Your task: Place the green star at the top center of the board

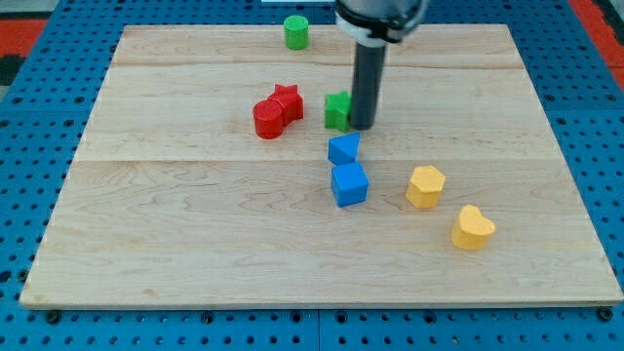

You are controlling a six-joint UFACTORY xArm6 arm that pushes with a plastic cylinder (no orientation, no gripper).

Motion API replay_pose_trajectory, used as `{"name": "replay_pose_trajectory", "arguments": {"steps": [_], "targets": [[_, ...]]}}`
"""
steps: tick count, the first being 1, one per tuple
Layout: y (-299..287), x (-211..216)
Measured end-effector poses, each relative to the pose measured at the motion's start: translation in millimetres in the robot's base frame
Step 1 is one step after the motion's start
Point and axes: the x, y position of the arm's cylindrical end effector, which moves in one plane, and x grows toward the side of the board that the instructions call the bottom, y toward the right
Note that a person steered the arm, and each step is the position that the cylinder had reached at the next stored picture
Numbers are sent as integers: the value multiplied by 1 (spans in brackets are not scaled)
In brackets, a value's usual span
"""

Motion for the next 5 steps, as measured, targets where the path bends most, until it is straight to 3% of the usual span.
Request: {"name": "replay_pose_trajectory", "arguments": {"steps": [1,2,5], "targets": [[-2,36],[-20,40],[-41,-43]]}}
